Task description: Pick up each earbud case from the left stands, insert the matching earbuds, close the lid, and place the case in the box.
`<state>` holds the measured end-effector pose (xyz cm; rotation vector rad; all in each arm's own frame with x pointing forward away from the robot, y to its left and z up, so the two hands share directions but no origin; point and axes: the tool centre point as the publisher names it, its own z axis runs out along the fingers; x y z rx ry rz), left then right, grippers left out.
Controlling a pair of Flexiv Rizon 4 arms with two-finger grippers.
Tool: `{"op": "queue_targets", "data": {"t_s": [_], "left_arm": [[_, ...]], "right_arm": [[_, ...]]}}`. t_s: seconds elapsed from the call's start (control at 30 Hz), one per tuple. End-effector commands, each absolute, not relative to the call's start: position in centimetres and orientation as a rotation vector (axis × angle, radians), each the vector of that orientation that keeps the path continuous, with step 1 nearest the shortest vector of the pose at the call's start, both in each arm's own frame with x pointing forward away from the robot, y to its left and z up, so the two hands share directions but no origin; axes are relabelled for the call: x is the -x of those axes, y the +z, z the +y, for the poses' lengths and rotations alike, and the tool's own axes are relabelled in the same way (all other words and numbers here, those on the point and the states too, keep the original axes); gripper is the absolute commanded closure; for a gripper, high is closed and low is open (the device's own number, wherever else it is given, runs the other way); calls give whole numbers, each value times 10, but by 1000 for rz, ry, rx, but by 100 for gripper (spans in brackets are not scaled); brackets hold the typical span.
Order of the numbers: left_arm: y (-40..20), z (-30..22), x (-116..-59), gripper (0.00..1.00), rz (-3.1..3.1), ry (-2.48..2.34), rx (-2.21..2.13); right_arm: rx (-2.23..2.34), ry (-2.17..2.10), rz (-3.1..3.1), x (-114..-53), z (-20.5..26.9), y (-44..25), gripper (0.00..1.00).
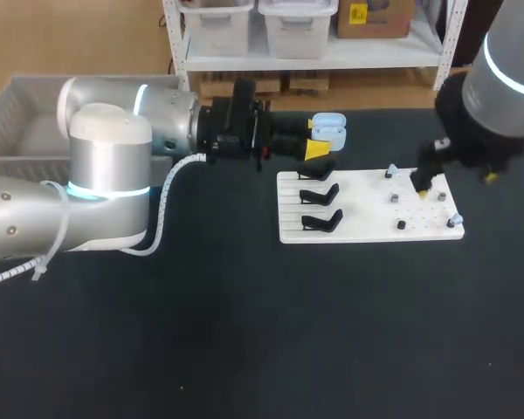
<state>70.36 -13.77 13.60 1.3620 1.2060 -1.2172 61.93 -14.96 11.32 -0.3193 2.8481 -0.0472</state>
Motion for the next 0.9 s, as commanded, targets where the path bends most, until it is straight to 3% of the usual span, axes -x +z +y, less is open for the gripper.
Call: {"op": "queue_targets", "data": {"t_s": [0.03, 0.9], "left_arm": [[136, -138, -704, 100, 1207, -1217, -1363], [136, -138, -704, 100, 1207, -1217, -1363]], "right_arm": [[326, -15, 2880, -613, -160, 106, 0], [436, 58, 2925, -600, -158, 81, 0]]}}
